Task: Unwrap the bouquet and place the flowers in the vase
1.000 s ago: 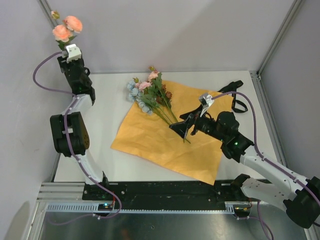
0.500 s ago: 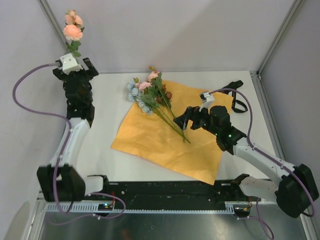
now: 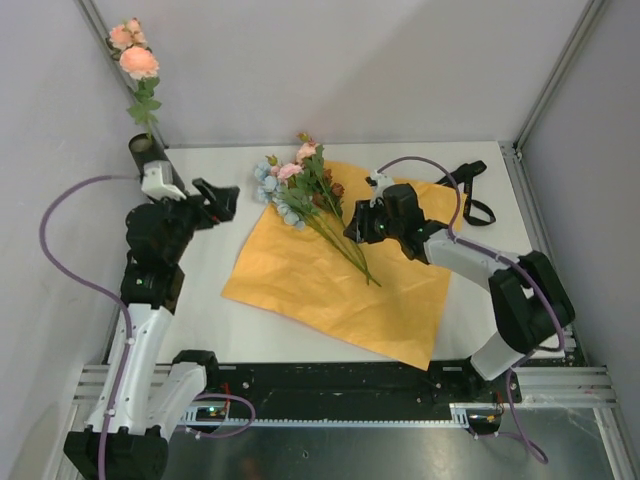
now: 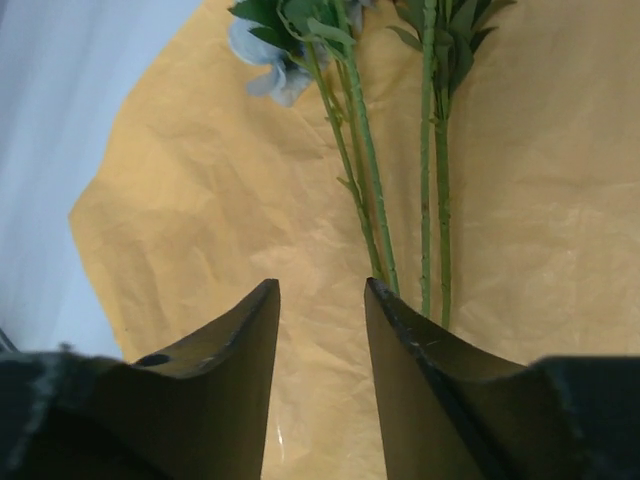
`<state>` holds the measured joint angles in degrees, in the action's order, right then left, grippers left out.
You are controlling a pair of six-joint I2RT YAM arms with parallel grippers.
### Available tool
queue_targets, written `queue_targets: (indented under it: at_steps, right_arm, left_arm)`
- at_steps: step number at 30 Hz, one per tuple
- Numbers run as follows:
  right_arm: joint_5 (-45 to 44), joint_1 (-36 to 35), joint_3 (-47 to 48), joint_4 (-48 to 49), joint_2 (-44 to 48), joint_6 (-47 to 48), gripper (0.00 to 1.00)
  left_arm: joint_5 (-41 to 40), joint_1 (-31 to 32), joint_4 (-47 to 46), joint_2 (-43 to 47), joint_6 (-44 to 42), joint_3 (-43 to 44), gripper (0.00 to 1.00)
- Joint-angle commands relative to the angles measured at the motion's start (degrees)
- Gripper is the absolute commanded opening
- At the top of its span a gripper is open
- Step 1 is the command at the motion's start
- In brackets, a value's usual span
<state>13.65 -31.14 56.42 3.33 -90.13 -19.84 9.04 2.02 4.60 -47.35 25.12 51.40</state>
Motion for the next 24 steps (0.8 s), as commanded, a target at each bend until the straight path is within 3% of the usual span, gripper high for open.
queue_targets:
  at_steps: [1,9,24]
  right_arm:
    - [1.58,0.41,4.19,1.15,-4.74,2.84,0.42]
    - [0.16,0.51,9.61,-0.76,-12.3,6.85,0.28]
    - [-1.2,-0.8,18.0,-5.94,-23.01,9.43,0.29]
  left_arm:
    - [10.08,0.26,6.07,3.69,2.93,-6.51,1.0]
    - [19.87,0.37,7.43,2.29,4.25,-12.66,1.0]
    - [18.93,0.39,8.05,4.79,4.3,-12.32,1.0]
